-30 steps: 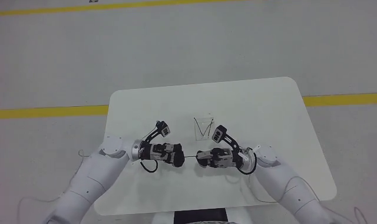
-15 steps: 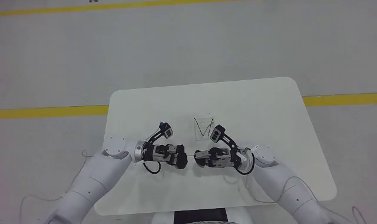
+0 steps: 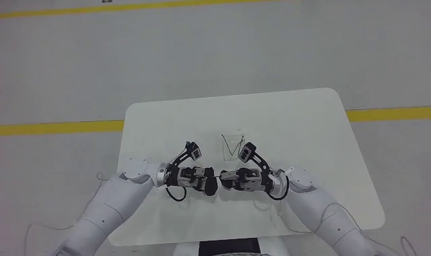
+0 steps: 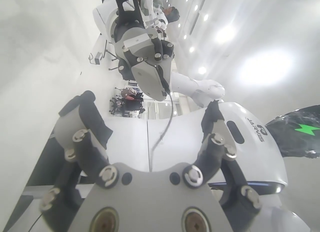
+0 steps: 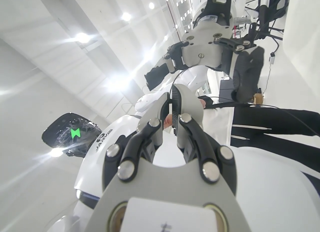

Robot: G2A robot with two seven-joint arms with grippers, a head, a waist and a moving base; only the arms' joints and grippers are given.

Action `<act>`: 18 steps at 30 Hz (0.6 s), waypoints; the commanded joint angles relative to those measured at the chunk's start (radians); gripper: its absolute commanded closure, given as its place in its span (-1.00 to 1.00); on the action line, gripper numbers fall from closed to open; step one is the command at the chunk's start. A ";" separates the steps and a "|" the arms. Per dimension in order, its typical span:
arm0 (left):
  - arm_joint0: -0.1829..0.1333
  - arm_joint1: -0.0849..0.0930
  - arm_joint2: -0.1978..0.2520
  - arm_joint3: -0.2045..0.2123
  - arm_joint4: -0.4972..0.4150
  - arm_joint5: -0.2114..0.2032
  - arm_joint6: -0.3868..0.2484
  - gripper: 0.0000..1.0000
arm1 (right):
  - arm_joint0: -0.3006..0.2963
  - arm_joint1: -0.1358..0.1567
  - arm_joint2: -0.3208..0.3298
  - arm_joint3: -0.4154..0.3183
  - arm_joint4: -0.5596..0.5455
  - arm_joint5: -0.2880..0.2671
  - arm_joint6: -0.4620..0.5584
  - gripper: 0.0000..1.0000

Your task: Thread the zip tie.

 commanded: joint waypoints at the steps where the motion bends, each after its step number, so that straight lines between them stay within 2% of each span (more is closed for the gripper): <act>1: 0.002 0.002 -0.003 -0.003 -0.002 0.002 -0.004 -1.00 | -0.004 0.001 0.003 -0.007 -0.007 0.003 -0.010 1.00; 4: 0.003 0.004 -0.006 -0.005 0.007 0.002 -0.001 -0.96 | -0.008 0.002 0.006 -0.011 -0.006 0.006 -0.012 1.00; 7: 0.005 0.006 -0.009 -0.007 0.004 0.002 -0.006 -0.46 | -0.008 0.003 0.010 -0.013 -0.020 0.006 -0.022 1.00; 9: 0.006 0.007 -0.010 -0.005 0.005 0.003 -0.008 0.00 | -0.009 0.004 0.014 -0.014 -0.031 0.004 -0.032 1.00; 14: 0.006 0.008 -0.012 -0.003 0.006 0.006 -0.005 0.16 | -0.018 0.011 0.028 -0.026 -0.070 0.001 -0.051 1.00; 16: 0.006 0.008 -0.011 -0.003 0.006 0.007 -0.005 0.28 | -0.020 0.014 0.033 -0.031 -0.094 0.000 -0.057 1.00; 18: 0.006 0.009 -0.011 -0.003 0.007 0.010 -0.005 0.30 | -0.022 0.017 0.038 -0.039 -0.117 -0.002 -0.061 1.00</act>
